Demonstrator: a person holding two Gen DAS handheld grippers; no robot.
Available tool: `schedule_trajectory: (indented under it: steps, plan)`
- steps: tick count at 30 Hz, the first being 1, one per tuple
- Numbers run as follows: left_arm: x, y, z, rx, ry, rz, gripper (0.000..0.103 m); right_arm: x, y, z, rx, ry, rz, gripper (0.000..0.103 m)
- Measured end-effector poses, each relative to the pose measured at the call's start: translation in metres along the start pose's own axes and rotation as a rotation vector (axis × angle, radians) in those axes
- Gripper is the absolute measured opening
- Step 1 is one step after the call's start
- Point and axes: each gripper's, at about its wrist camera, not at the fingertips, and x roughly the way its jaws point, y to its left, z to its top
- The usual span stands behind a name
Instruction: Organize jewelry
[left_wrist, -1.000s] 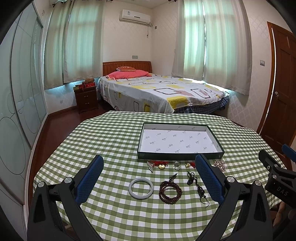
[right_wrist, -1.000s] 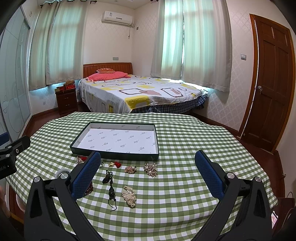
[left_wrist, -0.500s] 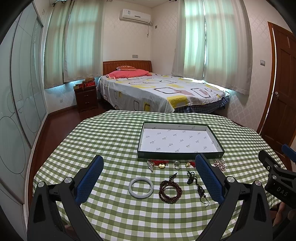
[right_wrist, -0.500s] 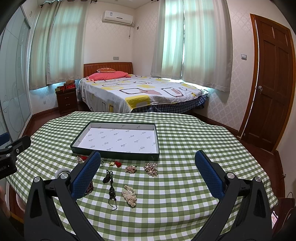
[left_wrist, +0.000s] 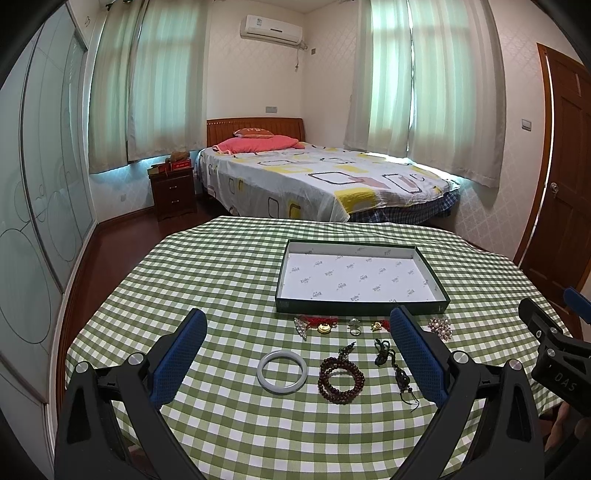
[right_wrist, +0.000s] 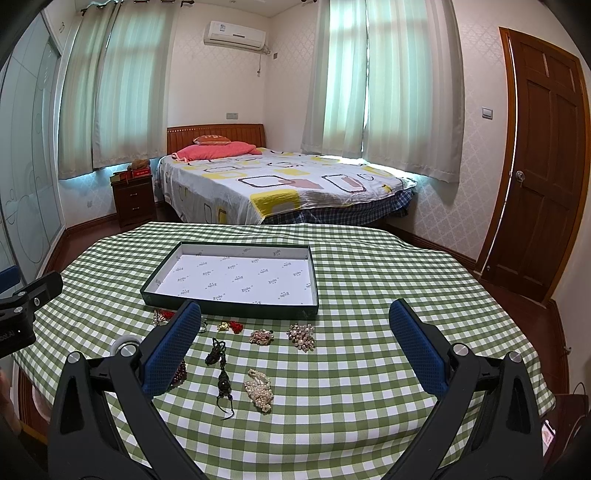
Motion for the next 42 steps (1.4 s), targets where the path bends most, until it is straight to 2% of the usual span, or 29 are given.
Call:
schedule_trajectory:
  steps: [18,25,31,32,33,34,38,42]
  plan:
    - [0.007,0.006,0.004,-0.001,0.012,-0.008,0.096,0.004,0.001,-0.004,-0.005,0.01,0.004,0.099]
    - [0.034,0.018,-0.006,-0.027,0.064,0.008,0.096,0.036,0.0,-0.022,0.002,0.091,0.052,0.099]
    - [0.079,0.03,-0.034,-0.054,0.182,-0.051,0.096,0.074,0.004,-0.051,-0.034,0.189,0.1,0.098]
    - [0.089,0.032,-0.042,-0.061,0.208,-0.058,0.096,0.08,0.004,-0.056,-0.035,0.209,0.112,0.091]
    - [0.095,0.032,-0.048,-0.063,0.225,-0.059,0.096,0.088,0.005,-0.062,-0.033,0.234,0.128,0.078]
    - [0.103,0.033,-0.054,-0.065,0.251,-0.057,0.096,0.096,0.005,-0.066,-0.026,0.266,0.141,0.073]
    - [0.122,0.038,-0.067,-0.093,0.326,-0.061,0.096,0.113,0.007,-0.079,-0.011,0.332,0.185,0.071]
    - [0.132,0.04,-0.073,-0.101,0.352,-0.057,0.096,0.128,0.011,-0.09,-0.012,0.39,0.223,0.054]
